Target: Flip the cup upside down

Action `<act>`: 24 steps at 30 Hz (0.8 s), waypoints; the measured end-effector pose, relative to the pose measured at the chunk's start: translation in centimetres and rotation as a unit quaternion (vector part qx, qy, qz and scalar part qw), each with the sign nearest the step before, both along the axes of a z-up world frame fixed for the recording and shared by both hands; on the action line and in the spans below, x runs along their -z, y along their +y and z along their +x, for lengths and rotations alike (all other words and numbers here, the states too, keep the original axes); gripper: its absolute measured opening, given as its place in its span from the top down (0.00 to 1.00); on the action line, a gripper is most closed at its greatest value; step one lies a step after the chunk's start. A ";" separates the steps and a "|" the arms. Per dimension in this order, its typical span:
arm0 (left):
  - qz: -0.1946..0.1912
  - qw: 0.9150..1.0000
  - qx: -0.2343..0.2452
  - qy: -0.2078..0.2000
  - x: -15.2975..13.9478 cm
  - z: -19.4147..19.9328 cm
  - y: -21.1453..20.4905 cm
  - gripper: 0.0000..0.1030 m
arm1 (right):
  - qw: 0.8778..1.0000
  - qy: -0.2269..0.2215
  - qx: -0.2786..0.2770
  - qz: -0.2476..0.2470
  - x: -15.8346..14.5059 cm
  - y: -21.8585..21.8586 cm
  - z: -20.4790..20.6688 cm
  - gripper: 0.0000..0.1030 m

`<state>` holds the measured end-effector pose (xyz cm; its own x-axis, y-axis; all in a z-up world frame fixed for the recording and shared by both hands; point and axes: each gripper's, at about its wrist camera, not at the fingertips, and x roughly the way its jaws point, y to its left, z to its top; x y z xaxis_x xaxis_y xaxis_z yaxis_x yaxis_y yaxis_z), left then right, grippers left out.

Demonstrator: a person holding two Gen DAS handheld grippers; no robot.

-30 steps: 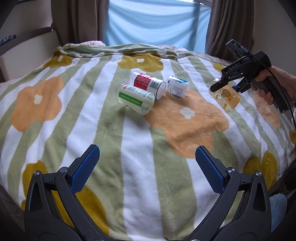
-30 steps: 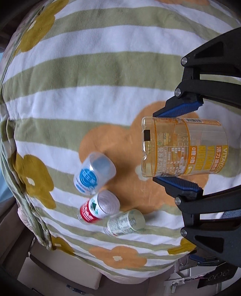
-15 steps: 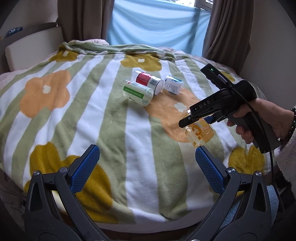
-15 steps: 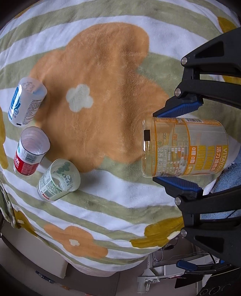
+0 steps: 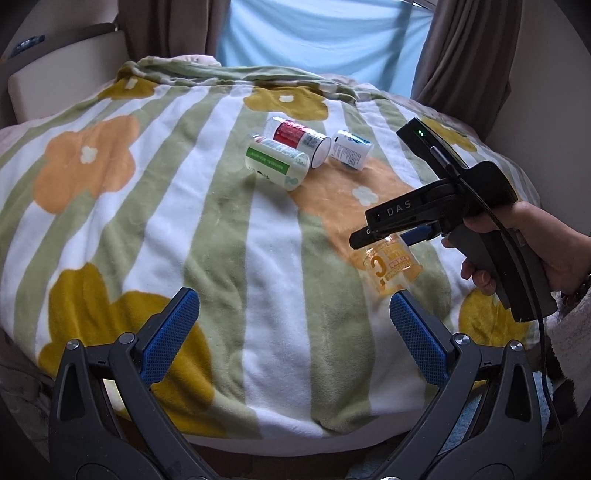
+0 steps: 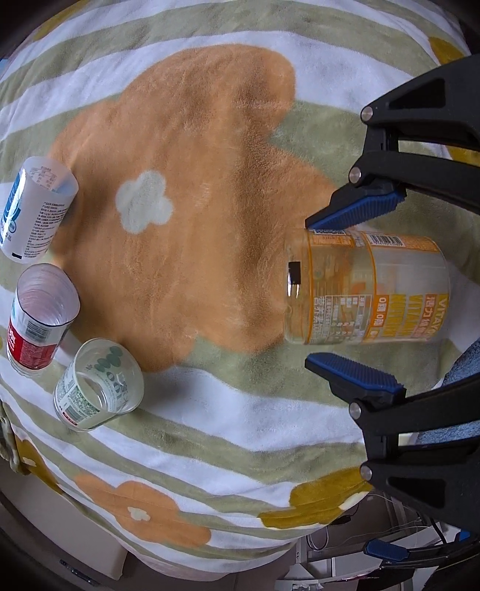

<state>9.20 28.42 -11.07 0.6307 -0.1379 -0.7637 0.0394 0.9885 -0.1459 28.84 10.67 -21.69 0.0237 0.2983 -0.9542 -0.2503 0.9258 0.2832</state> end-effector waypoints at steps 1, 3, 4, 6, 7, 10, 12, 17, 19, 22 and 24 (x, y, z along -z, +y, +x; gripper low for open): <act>0.002 1.000 0.001 0.002 0.0 0.1 -0.1 0.00 | 1.000 -0.004 0.009 0.004 -0.3 -0.3 0.1 0.01; 0.003 1.000 0.004 0.006 0.0 0.2 -0.5 0.00 | 0.999 -0.021 0.022 0.023 -1.3 -1.0 0.0 0.01; 0.004 1.000 0.006 0.008 -0.1 0.3 -0.7 0.00 | 0.999 -0.029 0.026 0.036 -2.0 -1.6 -0.1 0.01; 0.009 1.000 0.010 0.014 -0.4 0.7 -1.0 0.00 | 0.997 -0.044 0.038 0.057 -3.3 -3.1 -0.5 0.01; 0.012 1.000 0.010 0.017 -0.6 1.0 -1.2 0.00 | 0.996 -0.050 0.042 0.067 -4.0 -3.7 -0.9 0.01; 0.016 0.999 0.014 0.029 -1.2 2.2 -1.8 0.00 | 0.994 -0.069 0.041 0.074 -6.0 -5.7 -2.1 0.01; 0.013 0.999 0.027 0.044 -1.7 3.5 -2.5 0.00 | 0.994 -0.084 0.036 0.065 -7.2 -7.1 -3.1 0.01; -0.015 0.995 0.037 0.086 -3.7 8.3 -4.5 0.00 | 0.992 -0.127 0.006 0.025 -9.5 -9.9 -5.9 0.01; -0.011 0.993 0.038 0.113 -3.9 10.4 -5.9 0.00 | 0.989 -0.150 -0.011 -0.005 -9.8 -10.8 -7.2 0.01; -0.004 0.985 0.036 0.169 -2.6 13.4 -8.1 0.00 | 0.984 -0.176 -0.017 -0.024 -9.7 -12.5 -8.7 0.01; -0.004 0.978 0.028 0.206 -0.9 15.2 -9.5 0.00 | 0.983 -0.183 -0.018 -0.012 -9.4 -13.7 -9.6 0.01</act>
<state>24.43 18.95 -10.20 0.2604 -0.1697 -0.9505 0.0296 0.9854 -0.1678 19.26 -3.04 -12.29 0.3565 0.2829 -0.8904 -0.3639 0.9198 0.1465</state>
